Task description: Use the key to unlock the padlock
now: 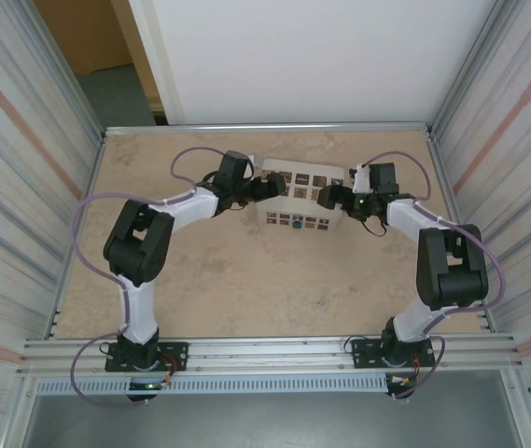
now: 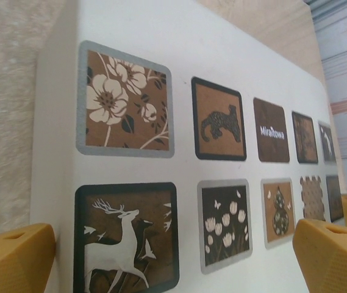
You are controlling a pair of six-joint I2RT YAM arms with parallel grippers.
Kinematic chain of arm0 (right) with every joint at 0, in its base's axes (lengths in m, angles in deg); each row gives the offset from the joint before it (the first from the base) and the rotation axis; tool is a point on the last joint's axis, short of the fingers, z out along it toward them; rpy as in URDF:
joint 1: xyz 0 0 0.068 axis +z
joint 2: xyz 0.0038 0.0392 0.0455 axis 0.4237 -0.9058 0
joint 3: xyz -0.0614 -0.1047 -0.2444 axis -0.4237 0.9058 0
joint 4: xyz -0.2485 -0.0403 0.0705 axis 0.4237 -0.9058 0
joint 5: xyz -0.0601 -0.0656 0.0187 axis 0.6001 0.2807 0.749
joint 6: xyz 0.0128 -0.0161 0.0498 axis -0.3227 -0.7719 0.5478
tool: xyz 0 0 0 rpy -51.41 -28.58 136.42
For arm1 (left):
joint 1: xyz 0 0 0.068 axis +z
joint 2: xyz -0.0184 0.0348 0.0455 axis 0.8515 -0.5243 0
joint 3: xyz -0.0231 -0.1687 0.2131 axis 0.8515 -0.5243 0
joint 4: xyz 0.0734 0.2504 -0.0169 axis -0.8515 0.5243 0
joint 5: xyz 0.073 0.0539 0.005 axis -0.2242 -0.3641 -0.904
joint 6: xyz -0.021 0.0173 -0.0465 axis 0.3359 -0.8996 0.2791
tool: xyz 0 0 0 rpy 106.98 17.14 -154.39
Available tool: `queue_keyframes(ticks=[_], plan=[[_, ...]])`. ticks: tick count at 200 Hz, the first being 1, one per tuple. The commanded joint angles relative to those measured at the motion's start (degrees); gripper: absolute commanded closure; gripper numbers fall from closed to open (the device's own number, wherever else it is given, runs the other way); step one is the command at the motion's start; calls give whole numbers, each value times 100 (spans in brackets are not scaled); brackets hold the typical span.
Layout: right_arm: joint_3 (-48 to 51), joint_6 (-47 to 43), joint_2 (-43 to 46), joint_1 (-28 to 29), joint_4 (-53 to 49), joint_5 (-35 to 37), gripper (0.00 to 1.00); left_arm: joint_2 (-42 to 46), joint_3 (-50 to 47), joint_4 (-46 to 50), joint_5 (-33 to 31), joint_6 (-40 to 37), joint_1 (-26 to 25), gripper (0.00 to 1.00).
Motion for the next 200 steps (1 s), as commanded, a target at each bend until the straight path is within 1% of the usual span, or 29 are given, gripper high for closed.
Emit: queue_keyframes(ticks=[1,58,110,155,200], plan=[[136,207,320,428,18,-428,1,514,-179,-364,527,-84,-197,1],[460,452,758,976,-26,-165,1,964,-765,-379,429,-85,-52,1],[584,620,938,1436,-123,243,1,1221,-1138,-426,339,-66,40,1],[625,728,947,1648,-164,464,1,1280,-1351,-452,281,-49,71,1],[621,748,941,1660,-285,704,1,1285,-1476,-487,264,20,161,1]])
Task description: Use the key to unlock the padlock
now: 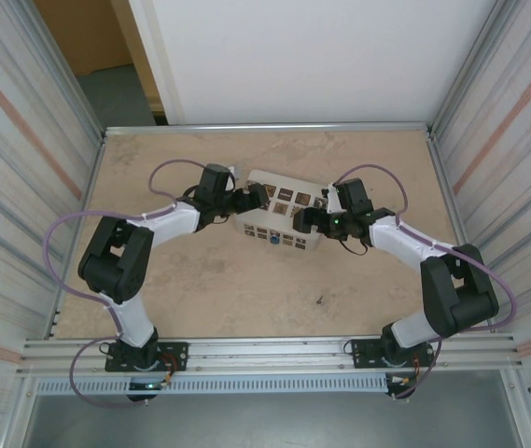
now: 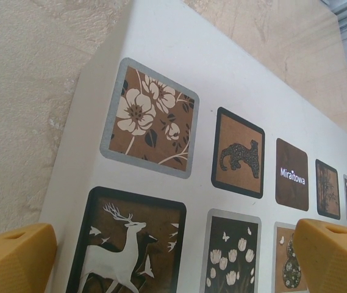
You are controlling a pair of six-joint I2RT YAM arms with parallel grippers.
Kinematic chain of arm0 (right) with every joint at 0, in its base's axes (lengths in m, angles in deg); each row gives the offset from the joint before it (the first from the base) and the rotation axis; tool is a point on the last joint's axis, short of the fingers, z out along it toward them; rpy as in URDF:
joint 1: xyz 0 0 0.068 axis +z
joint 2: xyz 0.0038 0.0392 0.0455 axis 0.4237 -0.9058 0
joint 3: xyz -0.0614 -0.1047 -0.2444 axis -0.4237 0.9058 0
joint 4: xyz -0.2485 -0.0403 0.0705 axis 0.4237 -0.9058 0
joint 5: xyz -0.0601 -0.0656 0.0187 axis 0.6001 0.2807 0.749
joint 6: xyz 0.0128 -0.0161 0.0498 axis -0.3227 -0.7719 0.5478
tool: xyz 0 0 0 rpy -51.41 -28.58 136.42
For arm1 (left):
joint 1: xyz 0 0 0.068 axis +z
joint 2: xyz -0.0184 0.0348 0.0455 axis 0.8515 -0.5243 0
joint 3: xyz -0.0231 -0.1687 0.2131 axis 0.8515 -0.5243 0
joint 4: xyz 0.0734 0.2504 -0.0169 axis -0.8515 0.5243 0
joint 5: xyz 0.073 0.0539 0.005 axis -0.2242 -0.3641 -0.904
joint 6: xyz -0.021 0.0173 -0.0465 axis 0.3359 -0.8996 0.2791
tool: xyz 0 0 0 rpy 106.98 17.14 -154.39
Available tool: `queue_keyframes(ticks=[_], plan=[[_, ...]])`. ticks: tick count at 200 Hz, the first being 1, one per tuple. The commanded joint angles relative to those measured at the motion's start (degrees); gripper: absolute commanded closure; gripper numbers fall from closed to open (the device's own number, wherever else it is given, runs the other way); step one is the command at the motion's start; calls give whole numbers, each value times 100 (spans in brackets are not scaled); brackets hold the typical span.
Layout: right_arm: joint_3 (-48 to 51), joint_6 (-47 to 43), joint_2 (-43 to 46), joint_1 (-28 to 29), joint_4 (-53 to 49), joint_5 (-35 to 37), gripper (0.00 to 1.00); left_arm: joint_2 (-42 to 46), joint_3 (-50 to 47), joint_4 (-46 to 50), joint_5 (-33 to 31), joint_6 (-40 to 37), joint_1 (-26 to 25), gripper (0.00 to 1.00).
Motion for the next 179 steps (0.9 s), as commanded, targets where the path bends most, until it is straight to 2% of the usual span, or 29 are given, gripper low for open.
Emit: queue_keyframes(ticks=[1,96,143,179], plan=[[28,140,107,176,69,-215,1,249,-61,-210,533,73,-87,1],[-69,218,415,139,-322,609,1,577,-114,125,348,-79,63,1],[-36,184,668,98,-726,938,1,1185,-300,588,-6,-395,81,1],[45,174,1178,103,-1256,1014,0,1937,-687,844,-78,-542,81,1]])
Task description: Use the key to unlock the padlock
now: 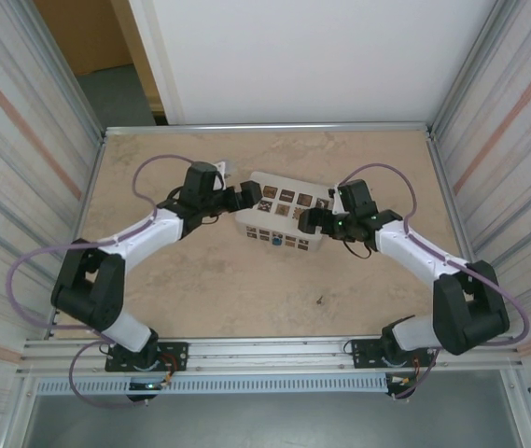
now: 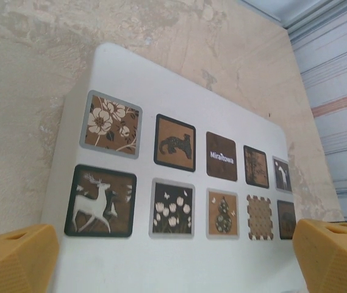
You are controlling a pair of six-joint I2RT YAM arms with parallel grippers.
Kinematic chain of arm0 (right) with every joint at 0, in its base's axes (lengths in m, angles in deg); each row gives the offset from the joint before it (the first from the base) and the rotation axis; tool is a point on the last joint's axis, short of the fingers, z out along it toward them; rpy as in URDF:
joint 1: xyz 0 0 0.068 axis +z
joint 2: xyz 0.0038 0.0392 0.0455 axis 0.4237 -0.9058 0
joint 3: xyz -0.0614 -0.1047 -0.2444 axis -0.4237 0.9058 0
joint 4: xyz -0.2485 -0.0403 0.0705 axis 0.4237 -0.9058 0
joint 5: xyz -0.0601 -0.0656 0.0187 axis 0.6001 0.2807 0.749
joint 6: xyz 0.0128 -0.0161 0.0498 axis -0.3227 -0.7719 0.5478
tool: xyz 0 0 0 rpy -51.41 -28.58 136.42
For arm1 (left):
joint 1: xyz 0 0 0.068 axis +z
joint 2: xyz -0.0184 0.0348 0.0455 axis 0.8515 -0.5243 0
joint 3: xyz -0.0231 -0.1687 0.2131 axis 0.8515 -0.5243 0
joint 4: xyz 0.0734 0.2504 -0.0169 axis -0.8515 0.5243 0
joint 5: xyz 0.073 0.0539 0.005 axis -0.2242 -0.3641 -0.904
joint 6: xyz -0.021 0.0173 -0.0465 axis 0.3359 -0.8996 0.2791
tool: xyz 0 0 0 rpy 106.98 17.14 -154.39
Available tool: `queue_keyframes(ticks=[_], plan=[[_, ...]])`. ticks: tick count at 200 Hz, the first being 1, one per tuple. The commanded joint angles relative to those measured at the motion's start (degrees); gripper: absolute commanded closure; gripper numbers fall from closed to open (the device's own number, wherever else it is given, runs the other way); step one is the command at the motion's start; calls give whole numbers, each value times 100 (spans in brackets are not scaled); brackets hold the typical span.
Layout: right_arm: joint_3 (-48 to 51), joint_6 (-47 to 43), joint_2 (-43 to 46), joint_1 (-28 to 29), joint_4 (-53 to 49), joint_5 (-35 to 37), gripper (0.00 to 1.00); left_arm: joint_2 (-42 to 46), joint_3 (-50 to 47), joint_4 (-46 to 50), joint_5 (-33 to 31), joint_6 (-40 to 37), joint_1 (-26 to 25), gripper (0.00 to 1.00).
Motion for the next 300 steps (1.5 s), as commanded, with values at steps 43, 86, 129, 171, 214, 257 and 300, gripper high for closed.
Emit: queue_keyframes(ticks=[43,86,129,171,214,257,300], plan=[[125,-51,1162,84,-1580,104,6,1701,-1010,648,-129,-273,14,1],[210,13,1608,462,-2611,273,13,2849,-1926,844,-319,47,-176,1],[521,334,1682,1035,-2923,446,16,3643,-2690,872,-504,578,-546,1],[784,504,1485,1433,-2928,467,20,4043,-3288,841,-741,998,-901,1],[924,492,1006,1686,-2926,185,40,4211,-3682,780,-897,1272,-946,1],[925,423,640,1791,-2861,123,51,4106,-3650,785,-971,1202,-953,1],[868,396,245,1802,-2677,105,59,4040,-3638,766,-980,1219,-951,1]])
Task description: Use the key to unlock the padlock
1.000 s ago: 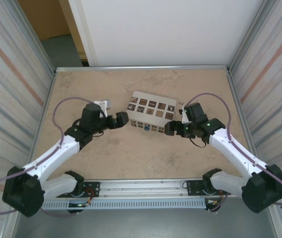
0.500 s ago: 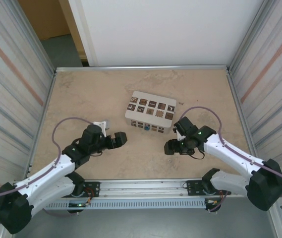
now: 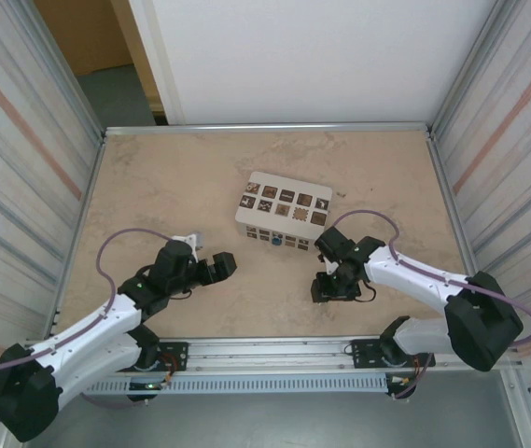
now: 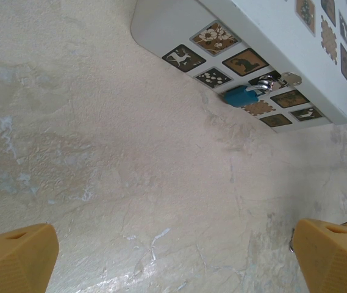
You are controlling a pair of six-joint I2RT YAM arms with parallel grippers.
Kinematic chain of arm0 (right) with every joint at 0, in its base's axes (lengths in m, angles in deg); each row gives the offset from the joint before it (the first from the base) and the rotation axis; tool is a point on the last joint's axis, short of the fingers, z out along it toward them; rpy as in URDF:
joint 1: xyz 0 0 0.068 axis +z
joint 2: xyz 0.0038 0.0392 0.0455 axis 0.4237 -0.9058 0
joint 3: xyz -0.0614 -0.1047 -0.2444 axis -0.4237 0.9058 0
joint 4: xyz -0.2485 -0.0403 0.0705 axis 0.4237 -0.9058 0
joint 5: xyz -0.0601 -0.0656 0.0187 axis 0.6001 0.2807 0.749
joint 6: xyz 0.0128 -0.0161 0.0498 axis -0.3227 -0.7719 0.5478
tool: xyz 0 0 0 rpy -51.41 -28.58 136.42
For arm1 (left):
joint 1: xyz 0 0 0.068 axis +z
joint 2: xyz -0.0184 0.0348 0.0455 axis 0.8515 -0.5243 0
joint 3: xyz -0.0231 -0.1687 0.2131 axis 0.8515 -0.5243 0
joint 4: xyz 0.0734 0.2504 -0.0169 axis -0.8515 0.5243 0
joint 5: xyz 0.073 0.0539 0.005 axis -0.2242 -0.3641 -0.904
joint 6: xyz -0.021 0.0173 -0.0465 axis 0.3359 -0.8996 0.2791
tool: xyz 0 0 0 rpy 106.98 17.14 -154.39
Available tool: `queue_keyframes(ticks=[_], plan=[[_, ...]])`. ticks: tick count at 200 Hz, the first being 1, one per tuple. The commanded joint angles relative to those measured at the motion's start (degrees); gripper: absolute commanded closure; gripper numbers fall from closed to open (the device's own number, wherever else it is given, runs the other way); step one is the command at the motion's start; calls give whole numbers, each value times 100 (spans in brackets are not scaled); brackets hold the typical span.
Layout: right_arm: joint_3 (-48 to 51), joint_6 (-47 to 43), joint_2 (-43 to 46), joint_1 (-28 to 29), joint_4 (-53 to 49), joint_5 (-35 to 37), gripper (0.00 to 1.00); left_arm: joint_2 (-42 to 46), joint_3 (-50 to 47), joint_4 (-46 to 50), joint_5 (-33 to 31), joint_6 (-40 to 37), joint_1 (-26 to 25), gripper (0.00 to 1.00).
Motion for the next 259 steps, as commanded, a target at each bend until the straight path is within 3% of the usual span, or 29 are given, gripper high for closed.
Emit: queue_keyframes(ticks=[1,181,259], plan=[[-24,-48,-220,41,18,-67,59,-5,7,-60,-148,72,-30,1],[-55,-23,-1020,253,371,-72,80,-57,-19,-7,-209,90,-33,1],[-61,-5,-887,272,310,117,92,-22,-8,37,-226,90,-33,1]])
